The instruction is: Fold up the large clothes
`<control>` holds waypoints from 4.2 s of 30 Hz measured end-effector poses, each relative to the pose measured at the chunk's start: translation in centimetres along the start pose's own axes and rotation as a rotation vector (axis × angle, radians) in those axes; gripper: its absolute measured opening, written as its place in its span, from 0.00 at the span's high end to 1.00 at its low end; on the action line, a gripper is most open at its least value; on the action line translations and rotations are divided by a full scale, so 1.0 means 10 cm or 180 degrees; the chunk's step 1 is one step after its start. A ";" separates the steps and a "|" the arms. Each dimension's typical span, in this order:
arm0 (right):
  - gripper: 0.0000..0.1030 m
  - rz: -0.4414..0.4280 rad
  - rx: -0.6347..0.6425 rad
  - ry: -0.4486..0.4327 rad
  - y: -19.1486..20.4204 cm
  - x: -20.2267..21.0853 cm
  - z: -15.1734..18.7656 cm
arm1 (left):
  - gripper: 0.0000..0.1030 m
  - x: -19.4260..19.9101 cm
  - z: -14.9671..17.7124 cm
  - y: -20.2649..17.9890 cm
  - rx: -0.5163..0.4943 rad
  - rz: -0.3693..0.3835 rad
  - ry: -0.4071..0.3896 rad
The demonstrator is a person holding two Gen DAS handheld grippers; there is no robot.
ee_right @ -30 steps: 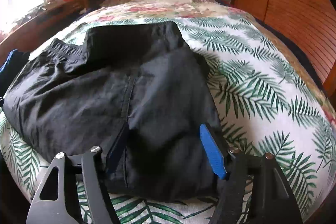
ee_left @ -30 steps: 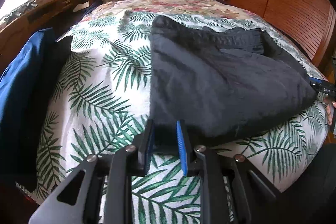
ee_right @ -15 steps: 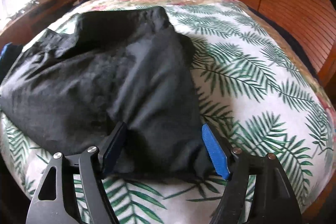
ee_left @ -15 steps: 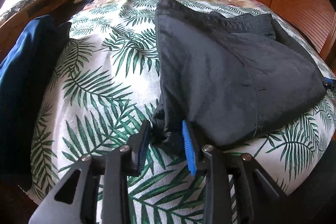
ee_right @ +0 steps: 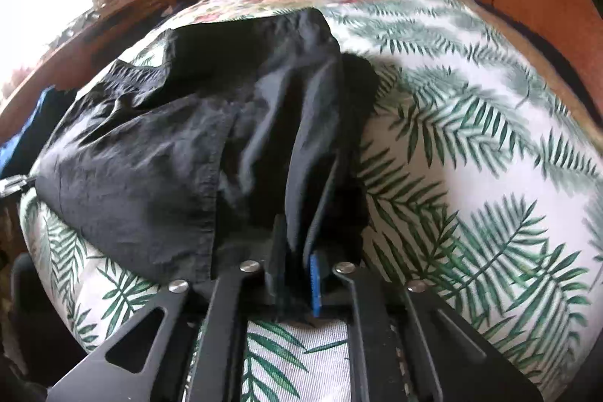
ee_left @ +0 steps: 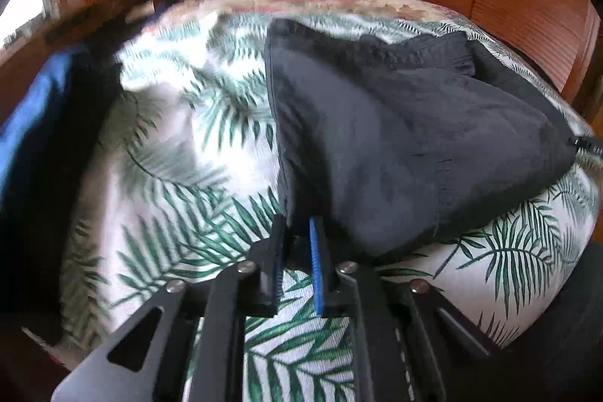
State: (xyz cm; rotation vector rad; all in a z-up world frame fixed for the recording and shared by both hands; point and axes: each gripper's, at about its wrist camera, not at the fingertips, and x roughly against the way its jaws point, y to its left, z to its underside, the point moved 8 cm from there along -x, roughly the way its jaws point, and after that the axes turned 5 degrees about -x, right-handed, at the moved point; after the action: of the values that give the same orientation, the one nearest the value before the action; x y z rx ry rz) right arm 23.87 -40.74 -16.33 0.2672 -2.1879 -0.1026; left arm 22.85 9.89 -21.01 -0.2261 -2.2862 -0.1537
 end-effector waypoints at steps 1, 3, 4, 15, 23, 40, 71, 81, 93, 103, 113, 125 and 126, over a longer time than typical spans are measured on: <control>0.97 0.0057 0.0066 -0.0049 0.03 0.05 -0.01 | 0.93 0.05 -0.01 -0.01 0.0003 0.0011 -0.0027; 0.97 0.0082 0.0092 -0.0125 0.05 0.17 -0.02 | 0.94 0.20 -0.03 -0.05 0.0016 0.0041 -0.0119; 0.98 0.0078 0.0090 -0.0160 0.05 0.22 -0.03 | 0.95 0.24 -0.03 -0.06 0.0004 0.0053 -0.0137; 0.98 -0.0022 0.0049 -0.0153 -0.02 0.73 0.43 | 0.94 0.74 0.35 -0.22 0.0102 0.0194 -0.0135; 0.86 0.0195 0.0123 -0.0195 0.02 0.78 0.42 | 0.94 0.83 0.38 -0.09 0.0334 0.0034 -0.0169; 0.51 -0.0135 0.0548 -0.0585 1.06 0.57 -0.53 | 0.92 1.20 0.00 -0.16 0.0127 -0.0115 -0.0584; 0.94 0.0021 0.0642 -0.0025 1.68 -1.35 -1.65 | 0.91 0.84 -0.12 -0.40 0.0064 0.0046 -0.0473; 0.74 -0.0062 0.0695 0.0156 1.58 -1.39 -1.68 | 0.91 0.79 -0.28 -0.67 -0.0007 0.0189 -0.0545; 0.45 0.0592 0.0383 0.0201 0.16 -1.10 -1.72 | 0.91 0.58 -0.31 -1.12 -0.0147 0.0441 -0.0456; 0.84 -0.0064 -0.0204 0.0363 -0.21 -1.29 -1.51 | 0.91 0.53 -0.31 -1.24 -0.0293 0.0434 -0.0405; 0.97 0.0291 -0.0042 -0.0730 -0.20 -0.81 -2.04 | 0.91 0.42 -0.40 -1.34 -0.0355 0.0416 -0.0391; 0.80 0.0711 -0.0237 -0.0170 -0.60 -0.95 -1.78 | 0.88 0.35 -0.54 -1.49 -0.0376 0.0535 -0.0398; 0.69 0.0727 -0.0121 -0.0177 -0.57 -0.82 -1.75 | 0.88 0.35 -0.56 -1.51 -0.0382 0.0553 -0.0400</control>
State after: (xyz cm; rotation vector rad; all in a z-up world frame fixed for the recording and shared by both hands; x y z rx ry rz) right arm 43.54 -43.98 -13.46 -0.0080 -2.2533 -0.0241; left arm 21.39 -5.50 -15.27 -0.5075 -2.3708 -0.1915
